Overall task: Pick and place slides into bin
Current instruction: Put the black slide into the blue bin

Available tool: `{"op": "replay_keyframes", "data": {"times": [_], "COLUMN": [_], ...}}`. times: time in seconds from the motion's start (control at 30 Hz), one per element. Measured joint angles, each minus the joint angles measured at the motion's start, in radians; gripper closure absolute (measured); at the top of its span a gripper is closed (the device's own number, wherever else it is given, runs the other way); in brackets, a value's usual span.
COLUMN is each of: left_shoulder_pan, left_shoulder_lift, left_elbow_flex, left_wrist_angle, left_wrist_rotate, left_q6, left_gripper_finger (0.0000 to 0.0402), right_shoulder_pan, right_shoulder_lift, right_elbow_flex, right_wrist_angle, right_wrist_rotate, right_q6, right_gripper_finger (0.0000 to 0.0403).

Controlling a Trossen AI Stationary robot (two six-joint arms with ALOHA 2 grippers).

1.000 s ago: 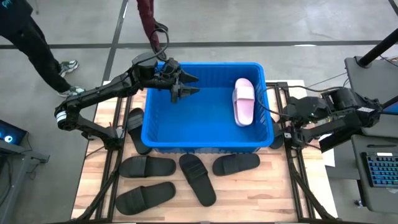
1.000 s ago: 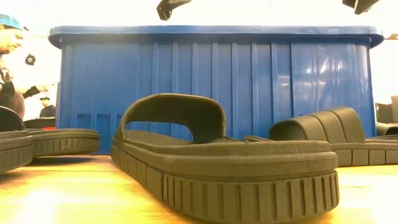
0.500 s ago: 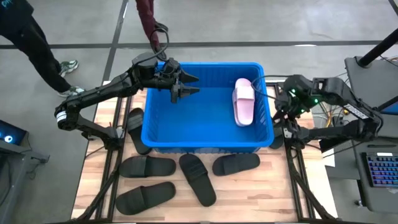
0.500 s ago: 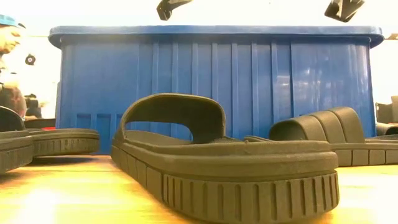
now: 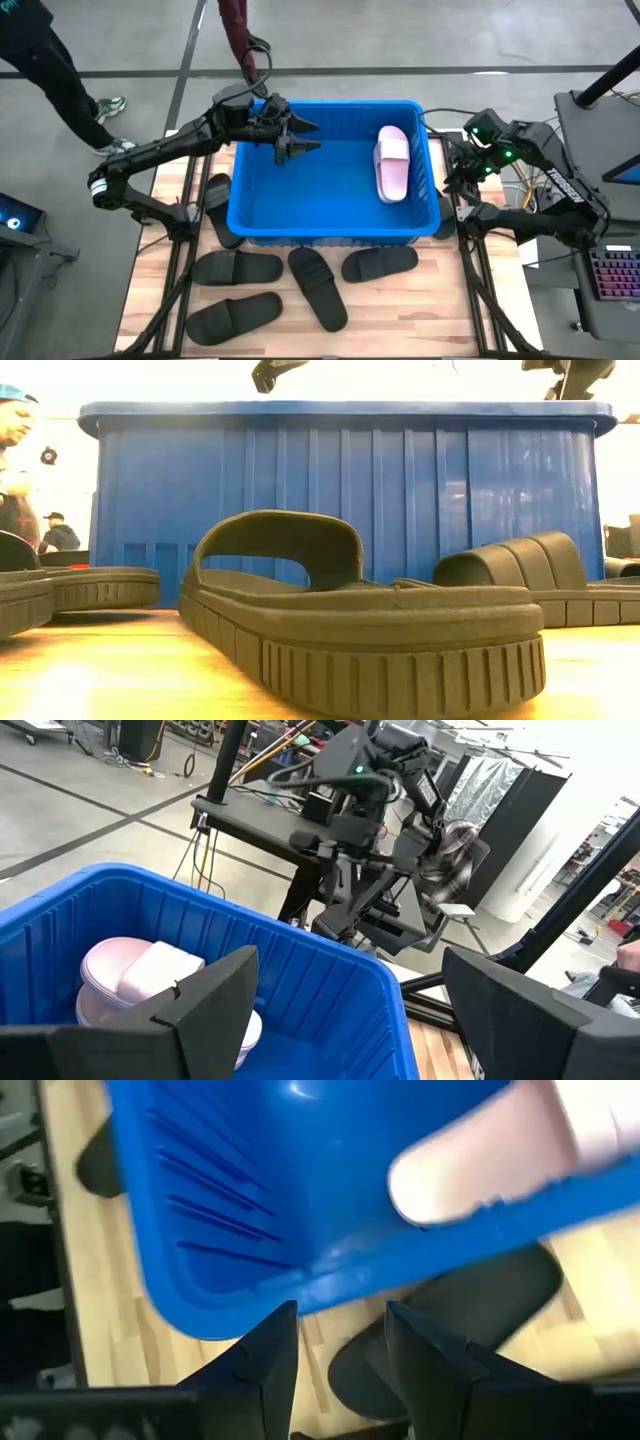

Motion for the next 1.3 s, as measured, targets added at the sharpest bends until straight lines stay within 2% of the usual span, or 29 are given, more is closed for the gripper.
{"op": "replay_keyframes", "data": {"times": [0.1, 0.2, 0.27, 0.47, 0.53, 0.83, 1.03, 1.3], "left_shoulder_pan": [0.000, 0.000, 0.000, 0.000, 0.000, 0.000, 0.000, 0.000], "left_shoulder_lift": [0.000, 0.000, 0.000, 0.000, 0.000, 0.000, 0.000, 0.000], "left_elbow_flex": [0.000, 0.000, 0.000, 0.000, 0.000, 0.000, 0.000, 0.000], "left_wrist_angle": [0.000, -0.001, -0.002, -0.002, -0.002, -0.005, -0.021, -0.028], "left_wrist_rotate": [0.000, 0.000, 0.000, 0.000, 0.000, 0.000, 0.001, 0.001], "left_q6": [0.000, 0.003, 0.008, 0.009, 0.009, 0.009, 0.009, 0.008], "left_gripper_finger": [0.0100, 0.0100, 0.0100, 0.0100, 0.0100, 0.0100, 0.0100, 0.0100], "right_shoulder_pan": [-0.004, -0.004, -0.005, -0.004, -0.005, -0.086, -0.193, -0.268], "right_shoulder_lift": [-0.002, -0.001, -0.001, 0.000, -0.003, -0.004, 0.000, 0.057], "right_elbow_flex": [-0.044, -0.088, -0.116, -0.203, -0.235, -0.343, -0.377, -0.443], "right_wrist_angle": [-0.001, -0.001, -0.001, 0.030, 0.059, 0.173, 0.192, 0.199], "right_wrist_rotate": [0.120, 0.325, 0.382, 0.338, 0.338, 0.352, 0.424, 0.424], "right_q6": [0.056, 0.210, 0.326, 0.604, 0.645, 0.660, 0.653, 0.707], "right_gripper_finger": [0.0256, 0.0255, 0.0255, 0.0255, 0.0255, 0.0254, 0.0254, 0.0254]}}
